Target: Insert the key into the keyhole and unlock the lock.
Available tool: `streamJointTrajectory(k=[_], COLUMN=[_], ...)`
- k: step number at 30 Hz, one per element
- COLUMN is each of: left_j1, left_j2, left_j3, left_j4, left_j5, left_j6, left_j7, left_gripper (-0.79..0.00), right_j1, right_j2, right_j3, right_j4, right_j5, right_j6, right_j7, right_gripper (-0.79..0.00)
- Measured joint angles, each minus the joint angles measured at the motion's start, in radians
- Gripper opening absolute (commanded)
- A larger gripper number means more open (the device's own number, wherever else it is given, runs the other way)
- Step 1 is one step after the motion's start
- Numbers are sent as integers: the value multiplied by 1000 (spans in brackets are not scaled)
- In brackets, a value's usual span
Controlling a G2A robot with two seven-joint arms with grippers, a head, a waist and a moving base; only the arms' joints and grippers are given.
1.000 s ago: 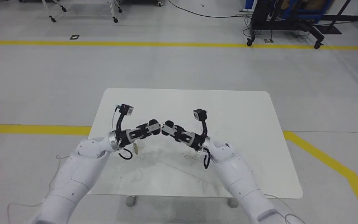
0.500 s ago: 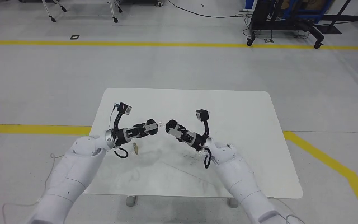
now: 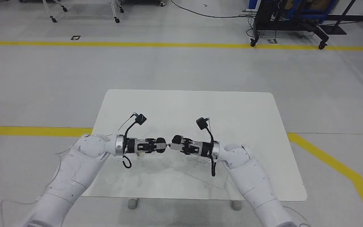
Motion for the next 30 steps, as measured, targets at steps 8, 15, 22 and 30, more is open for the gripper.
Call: streamJointTrajectory(k=[8, 15, 22, 30], left_j1=[-18, -39, -58, -62], left_j2=[12, 21, 30, 50], left_j3=[38, 78, 108, 100], left_j4=[7, 12, 18, 32], left_j5=[-38, -60, -82, -141], left_j6=[-11, -8, -10, -58], left_j7=[11, 8, 10, 57], left_gripper=[-785, -785, 0, 0], right_j1=[24, 41, 53, 45], right_j2=[11, 19, 30, 56], right_j3=[-31, -66, -93, -67], right_j4=[40, 60, 69, 73], right_j5=[28, 136, 155, 174], right_j6=[-24, -27, -36, -75], right_j7=[10, 70, 59, 21], right_gripper=[-616, -770, -785, -785])
